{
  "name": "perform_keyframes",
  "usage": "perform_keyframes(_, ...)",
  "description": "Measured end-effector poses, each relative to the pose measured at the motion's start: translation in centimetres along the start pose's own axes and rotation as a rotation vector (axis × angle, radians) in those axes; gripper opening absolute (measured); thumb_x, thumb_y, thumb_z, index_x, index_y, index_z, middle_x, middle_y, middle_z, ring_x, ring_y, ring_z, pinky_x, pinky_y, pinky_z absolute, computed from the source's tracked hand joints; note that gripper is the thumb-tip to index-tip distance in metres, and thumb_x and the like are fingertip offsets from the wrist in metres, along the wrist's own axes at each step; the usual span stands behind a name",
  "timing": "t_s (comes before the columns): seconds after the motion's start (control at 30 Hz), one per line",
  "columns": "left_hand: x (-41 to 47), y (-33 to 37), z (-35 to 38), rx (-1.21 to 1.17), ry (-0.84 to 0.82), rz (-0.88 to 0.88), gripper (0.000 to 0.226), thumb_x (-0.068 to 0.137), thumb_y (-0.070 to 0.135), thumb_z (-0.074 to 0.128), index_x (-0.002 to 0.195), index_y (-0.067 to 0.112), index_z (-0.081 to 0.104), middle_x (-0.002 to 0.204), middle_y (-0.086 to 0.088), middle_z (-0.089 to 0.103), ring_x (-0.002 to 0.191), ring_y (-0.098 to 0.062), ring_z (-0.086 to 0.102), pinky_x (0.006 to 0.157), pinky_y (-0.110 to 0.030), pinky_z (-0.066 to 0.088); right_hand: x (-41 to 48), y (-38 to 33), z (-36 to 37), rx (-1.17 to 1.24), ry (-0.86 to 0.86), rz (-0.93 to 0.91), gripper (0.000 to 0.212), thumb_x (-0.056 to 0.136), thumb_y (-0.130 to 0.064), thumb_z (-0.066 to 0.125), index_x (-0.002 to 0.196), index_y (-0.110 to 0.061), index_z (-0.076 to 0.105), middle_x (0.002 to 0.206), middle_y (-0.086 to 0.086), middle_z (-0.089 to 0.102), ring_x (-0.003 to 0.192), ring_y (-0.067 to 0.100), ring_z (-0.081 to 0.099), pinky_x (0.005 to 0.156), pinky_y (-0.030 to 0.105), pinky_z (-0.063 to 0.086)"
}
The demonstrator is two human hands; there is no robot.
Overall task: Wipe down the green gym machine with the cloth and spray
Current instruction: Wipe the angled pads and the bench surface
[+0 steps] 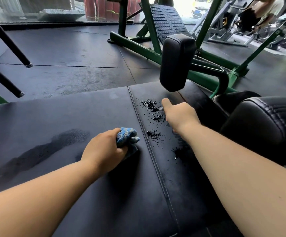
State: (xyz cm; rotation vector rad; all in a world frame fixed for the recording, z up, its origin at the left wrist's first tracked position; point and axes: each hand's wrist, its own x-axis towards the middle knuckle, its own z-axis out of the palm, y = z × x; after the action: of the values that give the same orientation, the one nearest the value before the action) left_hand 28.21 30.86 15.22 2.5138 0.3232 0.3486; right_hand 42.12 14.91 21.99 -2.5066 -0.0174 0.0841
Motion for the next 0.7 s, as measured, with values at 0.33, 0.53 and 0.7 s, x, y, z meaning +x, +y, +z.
perform_keyframes(0.33,-4.2,4.0,-1.2,-0.025,-0.088,0.133,0.024,0.083,0.028,0.060,0.106,0.020,0.058,0.111,0.002,0.060,0.099,-0.028,0.058,0.072,-0.031,0.041,-9.8,6.1,-1.9,0.251,-0.166,-0.012,0.044,0.080,-0.055,0.055,0.065,-0.014,0.047,0.059,-0.010,0.050,0.060,0.022,0.048,0.063,0.037,0.040)
perform_keyframes(0.53,-8.5,8.2,-0.2,-0.108,-0.113,0.438,0.024,0.074,0.037,0.054,0.089,0.019,0.056,0.092,0.008,0.053,0.077,-0.022,0.052,0.061,-0.025,0.034,-19.0,13.3,-3.8,0.380,0.038,0.105,0.027,0.088,-0.023,0.052,0.078,0.002,0.053,0.061,0.003,0.059,0.053,0.013,0.054,0.066,0.042,0.053)
perform_keyframes(0.7,-12.7,12.5,2.3,-0.180,-0.285,0.713,0.042,0.070,0.041,0.049,0.102,0.017,0.061,0.093,0.000,0.062,0.080,-0.016,0.050,0.064,-0.021,0.035,-23.3,19.4,-4.4,0.122,0.112,0.246,0.030,0.090,-0.033,0.047,0.071,-0.012,0.055,0.071,0.001,0.062,0.067,0.017,0.055,0.058,0.031,0.040)
